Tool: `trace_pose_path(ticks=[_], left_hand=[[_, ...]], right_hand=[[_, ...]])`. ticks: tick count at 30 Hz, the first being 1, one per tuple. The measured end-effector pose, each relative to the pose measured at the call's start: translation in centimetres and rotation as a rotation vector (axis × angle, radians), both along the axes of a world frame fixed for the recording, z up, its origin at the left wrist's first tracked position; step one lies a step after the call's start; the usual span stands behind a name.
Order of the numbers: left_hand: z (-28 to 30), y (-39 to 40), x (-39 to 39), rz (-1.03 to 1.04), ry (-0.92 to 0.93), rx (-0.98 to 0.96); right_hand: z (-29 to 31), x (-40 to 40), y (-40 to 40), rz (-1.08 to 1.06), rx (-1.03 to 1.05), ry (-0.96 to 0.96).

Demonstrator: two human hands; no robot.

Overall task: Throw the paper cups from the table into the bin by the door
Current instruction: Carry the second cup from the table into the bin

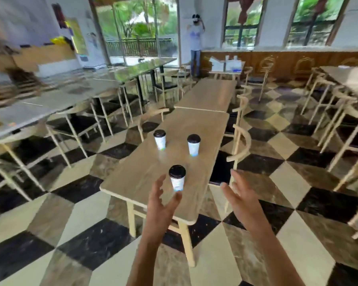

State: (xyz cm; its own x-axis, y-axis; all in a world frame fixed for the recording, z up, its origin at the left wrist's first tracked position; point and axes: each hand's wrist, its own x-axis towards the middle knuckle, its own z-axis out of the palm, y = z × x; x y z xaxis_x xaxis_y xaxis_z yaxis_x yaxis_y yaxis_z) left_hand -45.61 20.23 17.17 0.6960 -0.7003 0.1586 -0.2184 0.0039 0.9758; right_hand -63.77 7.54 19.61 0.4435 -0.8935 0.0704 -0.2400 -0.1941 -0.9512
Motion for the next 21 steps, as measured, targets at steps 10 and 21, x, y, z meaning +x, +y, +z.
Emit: trace_pose_path(ticks=[10, 21], left_hand=[[-8.0, -10.1, 10.0, 0.111, 0.018, 0.177], [-13.3, -21.3, 15.4, 0.153, 0.022, 0.394]], right_hand=[[-7.2, 11.0, -11.2, 0.097, 0.12, 0.037], [-12.9, 19.5, -20.8, 0.169, 0.24, 0.205]])
